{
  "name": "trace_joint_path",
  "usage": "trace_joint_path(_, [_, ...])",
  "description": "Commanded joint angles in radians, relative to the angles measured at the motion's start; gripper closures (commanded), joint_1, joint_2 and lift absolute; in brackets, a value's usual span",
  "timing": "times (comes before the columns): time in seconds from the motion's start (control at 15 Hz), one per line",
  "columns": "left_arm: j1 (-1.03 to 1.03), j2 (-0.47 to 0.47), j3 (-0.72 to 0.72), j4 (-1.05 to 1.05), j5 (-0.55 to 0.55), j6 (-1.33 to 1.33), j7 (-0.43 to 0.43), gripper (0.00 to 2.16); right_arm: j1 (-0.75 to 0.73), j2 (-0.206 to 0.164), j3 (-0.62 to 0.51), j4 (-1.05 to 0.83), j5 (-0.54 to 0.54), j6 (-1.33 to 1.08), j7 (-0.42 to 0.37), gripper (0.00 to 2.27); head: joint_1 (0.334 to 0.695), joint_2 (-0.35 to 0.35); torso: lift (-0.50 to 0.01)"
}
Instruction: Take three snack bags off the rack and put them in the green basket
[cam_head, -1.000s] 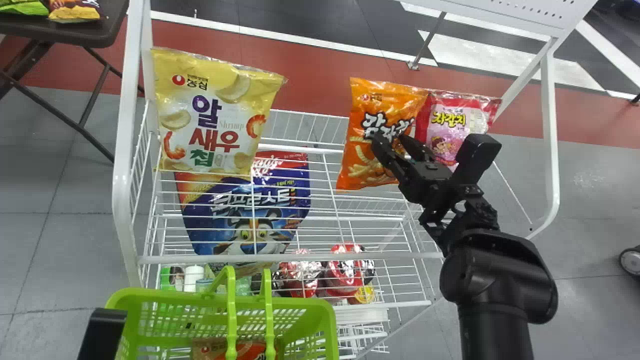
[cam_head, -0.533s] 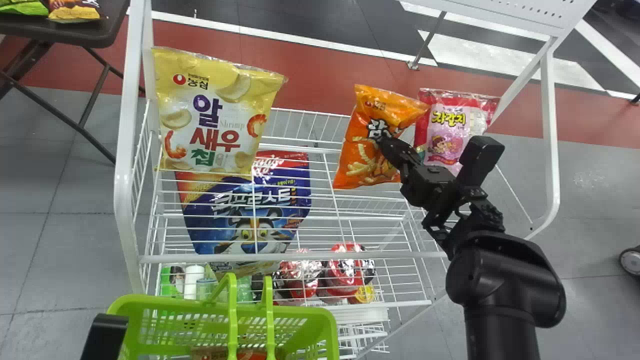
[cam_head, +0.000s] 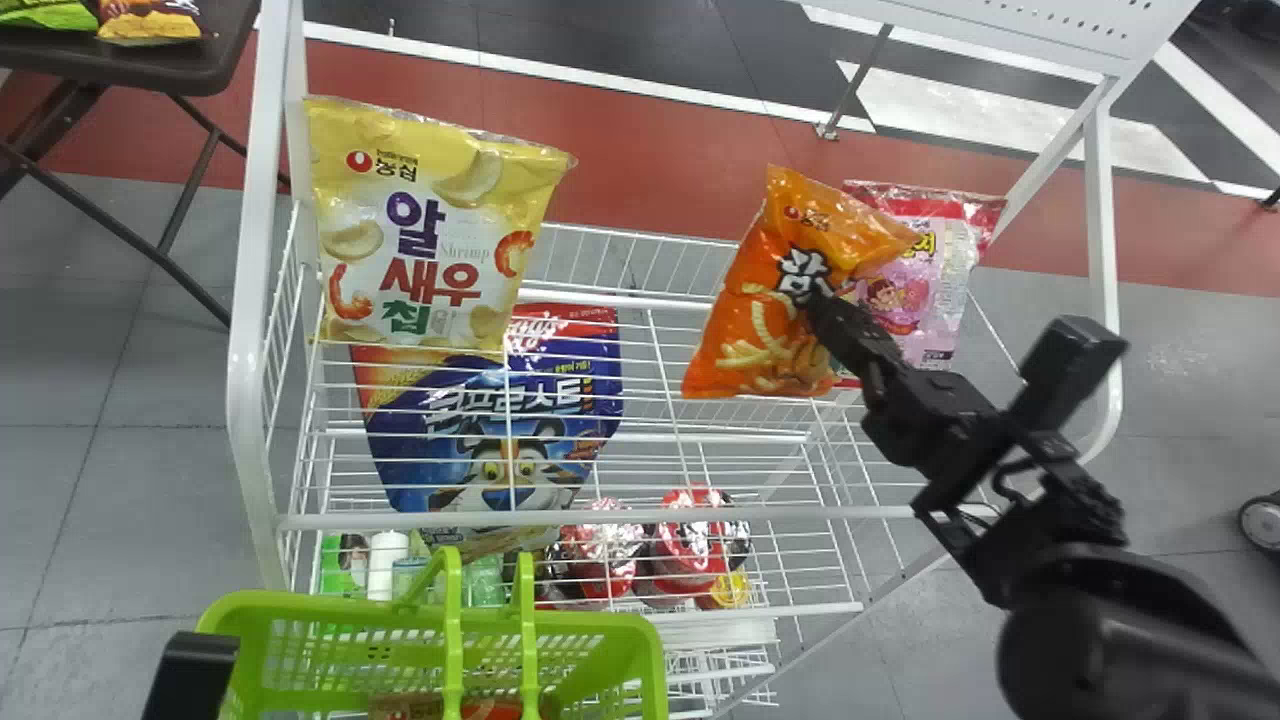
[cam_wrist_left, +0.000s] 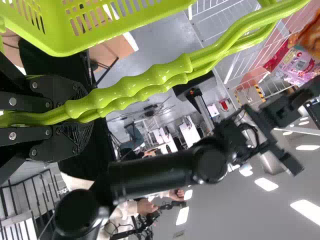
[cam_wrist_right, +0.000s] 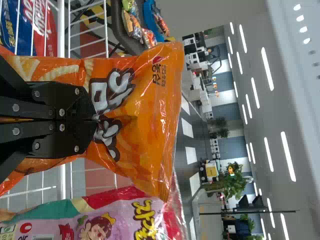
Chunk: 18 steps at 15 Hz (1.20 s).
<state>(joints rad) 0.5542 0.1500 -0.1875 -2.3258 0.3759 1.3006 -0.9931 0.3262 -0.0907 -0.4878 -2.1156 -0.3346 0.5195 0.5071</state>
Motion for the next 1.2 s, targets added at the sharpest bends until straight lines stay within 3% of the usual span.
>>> trace_joint_path(0.0, [0.007,-0.001,0.02,-0.01,0.001,-0.007,0.002,1.67,0.065,0.006,-0.077,-0.158,-0.076,0.256,0.054,2.24,0.695,-0.35,-0.023])
trace_joint_path(0.2, [0.009,-0.009,0.065,-0.015,0.026,-0.01,-0.002,1.67,0.126,0.052,-0.192,-0.333,-0.164,0.569,0.125,2.24,0.695,-0.35,-0.023])
trace_joint_path(0.47, [0.009,-0.017,0.088,-0.02,0.049,-0.022,-0.007,1.67,0.145,0.052,-0.311,-0.474,-0.294,1.041,0.133,2.24,0.695,-0.35,-0.023])
trace_joint_path(0.6, [0.01,-0.017,0.088,-0.021,0.051,-0.022,-0.007,1.67,0.142,0.052,-0.337,-0.492,-0.35,1.053,0.133,2.24,0.695,-0.35,-0.023])
trace_joint_path(0.87, [0.01,-0.021,0.071,-0.023,0.049,-0.028,-0.002,1.67,0.143,0.074,-0.25,-0.48,-0.366,1.053,0.125,2.24,0.695,-0.35,-0.023])
trace_joint_path(1.13, [0.009,-0.021,0.072,-0.024,0.051,-0.028,-0.012,1.67,0.172,0.071,-0.055,-0.386,-0.27,1.053,0.116,2.24,0.695,-0.35,-0.023])
